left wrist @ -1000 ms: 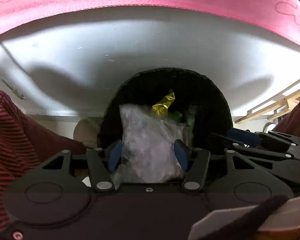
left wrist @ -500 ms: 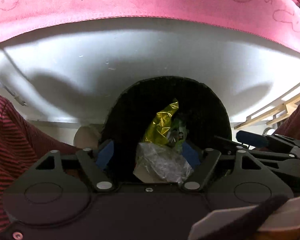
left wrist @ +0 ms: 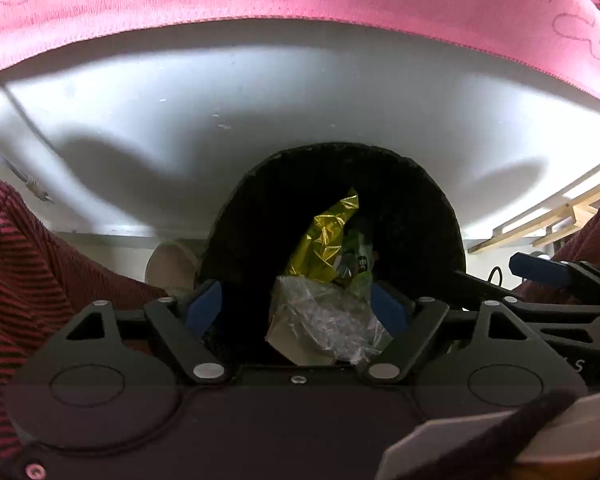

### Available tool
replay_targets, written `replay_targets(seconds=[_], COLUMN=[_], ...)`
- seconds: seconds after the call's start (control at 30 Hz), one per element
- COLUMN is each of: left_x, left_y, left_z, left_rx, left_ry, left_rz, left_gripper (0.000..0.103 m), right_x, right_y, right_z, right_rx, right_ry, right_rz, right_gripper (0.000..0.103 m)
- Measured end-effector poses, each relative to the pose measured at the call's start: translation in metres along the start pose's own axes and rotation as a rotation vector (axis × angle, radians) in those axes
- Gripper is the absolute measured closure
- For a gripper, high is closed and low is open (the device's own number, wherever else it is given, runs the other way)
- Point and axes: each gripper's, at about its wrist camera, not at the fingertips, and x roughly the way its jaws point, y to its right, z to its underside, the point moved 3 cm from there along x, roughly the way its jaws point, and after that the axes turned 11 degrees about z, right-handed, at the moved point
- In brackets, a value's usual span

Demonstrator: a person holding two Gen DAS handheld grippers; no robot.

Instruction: Collect trash

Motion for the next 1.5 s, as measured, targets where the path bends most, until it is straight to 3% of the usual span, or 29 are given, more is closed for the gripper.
replay_targets(seconds=[0.7,1.5], left_x=[0.012,0.014], left_y=[-0.008,-0.009], left_z=[0.006,0.007], left_rx=[-0.014,-0.013], left_ry=[-0.061,-0.066], left_rz=[-0.037,-0.039], left_gripper=[0.022,0.022], right_x=[0.007,0.008], right_y=[-0.006,-0.008], right_z=[0.001,0.003], right_rx=[-0.047,-0.064], right_ry=[-0.013,-0.009], right_rz=[0.001,0.005], right_gripper=[0.009,0.006])
